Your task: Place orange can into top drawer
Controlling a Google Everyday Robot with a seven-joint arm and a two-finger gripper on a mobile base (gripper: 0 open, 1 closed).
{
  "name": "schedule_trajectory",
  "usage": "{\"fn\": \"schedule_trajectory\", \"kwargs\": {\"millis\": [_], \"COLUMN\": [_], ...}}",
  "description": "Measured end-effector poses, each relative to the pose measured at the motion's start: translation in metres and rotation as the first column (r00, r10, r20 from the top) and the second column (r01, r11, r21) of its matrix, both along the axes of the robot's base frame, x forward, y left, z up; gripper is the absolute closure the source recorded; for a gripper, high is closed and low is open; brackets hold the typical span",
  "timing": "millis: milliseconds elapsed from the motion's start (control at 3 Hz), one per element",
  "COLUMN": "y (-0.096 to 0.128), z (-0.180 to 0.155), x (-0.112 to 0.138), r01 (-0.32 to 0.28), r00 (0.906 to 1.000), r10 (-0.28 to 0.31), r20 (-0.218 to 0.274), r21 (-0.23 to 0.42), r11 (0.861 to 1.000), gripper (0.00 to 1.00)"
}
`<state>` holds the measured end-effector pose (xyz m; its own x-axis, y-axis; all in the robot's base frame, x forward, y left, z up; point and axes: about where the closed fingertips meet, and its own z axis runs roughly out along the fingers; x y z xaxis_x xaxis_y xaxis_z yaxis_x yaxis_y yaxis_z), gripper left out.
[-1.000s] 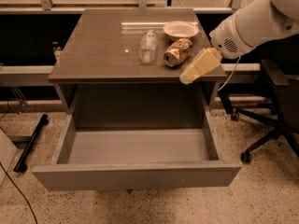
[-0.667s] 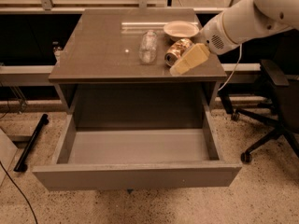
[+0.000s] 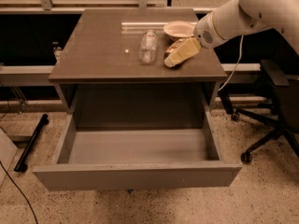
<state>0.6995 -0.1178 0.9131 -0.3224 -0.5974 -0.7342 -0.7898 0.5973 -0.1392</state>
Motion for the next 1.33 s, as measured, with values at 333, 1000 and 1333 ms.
{"fn": "schedule_trajectory", "kwargs": {"millis": [333, 1000, 1333], "y": [-0.008, 0.0, 0.009], "z": [-0.008, -0.026, -0.04], "x": [0.038, 0.078, 0.088], "r01": [0.029, 0.02, 0.004], "r00": [0.9996, 0.999, 0.9976], "r10": [-0.029, -0.019, -0.002], "r20": [-0.003, -0.041, -0.07], "r21": [0.03, 0.036, 0.035], "r11": [0.999, 0.999, 0.999], "gripper": [0.0, 0.0, 0.0]}}
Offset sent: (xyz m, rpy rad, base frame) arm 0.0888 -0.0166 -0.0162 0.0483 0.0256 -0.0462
